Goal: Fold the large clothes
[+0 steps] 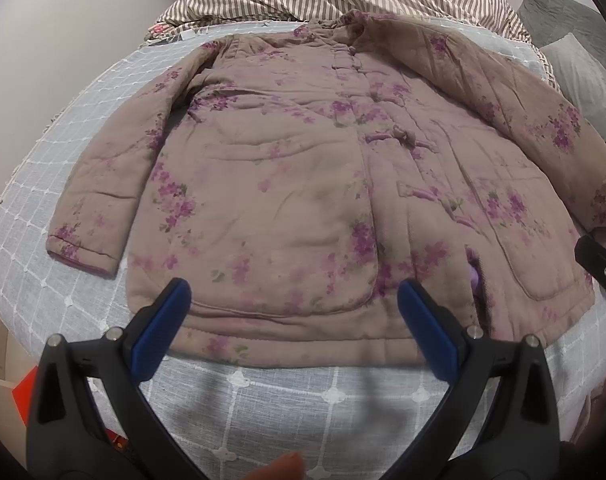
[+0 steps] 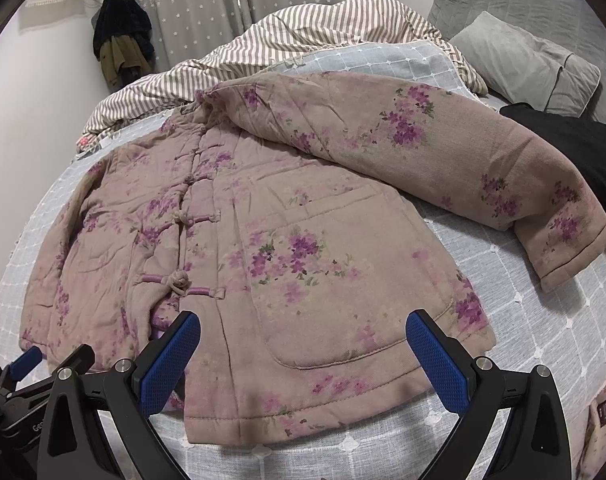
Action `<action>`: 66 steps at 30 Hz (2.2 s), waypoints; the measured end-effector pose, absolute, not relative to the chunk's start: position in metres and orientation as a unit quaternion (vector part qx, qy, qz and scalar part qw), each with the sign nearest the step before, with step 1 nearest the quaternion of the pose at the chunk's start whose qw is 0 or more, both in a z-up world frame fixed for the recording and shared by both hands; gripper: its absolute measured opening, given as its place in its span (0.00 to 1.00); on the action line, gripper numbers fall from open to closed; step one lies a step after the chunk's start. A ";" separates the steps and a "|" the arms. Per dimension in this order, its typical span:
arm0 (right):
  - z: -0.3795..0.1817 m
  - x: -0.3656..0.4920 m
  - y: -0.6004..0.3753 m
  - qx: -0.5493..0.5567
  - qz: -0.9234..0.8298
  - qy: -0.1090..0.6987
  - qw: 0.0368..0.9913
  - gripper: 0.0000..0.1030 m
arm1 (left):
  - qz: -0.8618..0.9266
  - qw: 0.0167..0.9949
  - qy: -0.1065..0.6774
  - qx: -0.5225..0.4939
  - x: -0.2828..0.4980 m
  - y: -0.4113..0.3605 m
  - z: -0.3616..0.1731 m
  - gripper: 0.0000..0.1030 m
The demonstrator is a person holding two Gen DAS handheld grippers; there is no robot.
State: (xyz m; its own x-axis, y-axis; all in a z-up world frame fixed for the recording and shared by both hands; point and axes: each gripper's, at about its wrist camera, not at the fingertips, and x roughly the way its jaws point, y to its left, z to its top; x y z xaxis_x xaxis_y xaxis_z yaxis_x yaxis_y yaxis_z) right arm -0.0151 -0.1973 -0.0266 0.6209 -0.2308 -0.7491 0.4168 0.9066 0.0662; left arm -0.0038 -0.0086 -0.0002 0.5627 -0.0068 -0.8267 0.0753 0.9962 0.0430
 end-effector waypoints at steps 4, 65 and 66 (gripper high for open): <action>-0.027 -0.015 -0.198 0.120 -0.179 0.397 0.892 1.00 | -0.023 0.883 0.467 0.037 -0.004 -0.009 0.000 1.00; -0.056 -0.017 -0.357 0.231 -0.113 0.397 0.881 1.00 | -0.168 0.829 0.507 -0.169 0.054 0.166 -0.060 0.87; -0.063 -0.018 -0.364 0.239 -0.110 0.405 0.876 1.00 | -0.180 0.821 0.511 -0.177 0.055 0.167 -0.066 0.83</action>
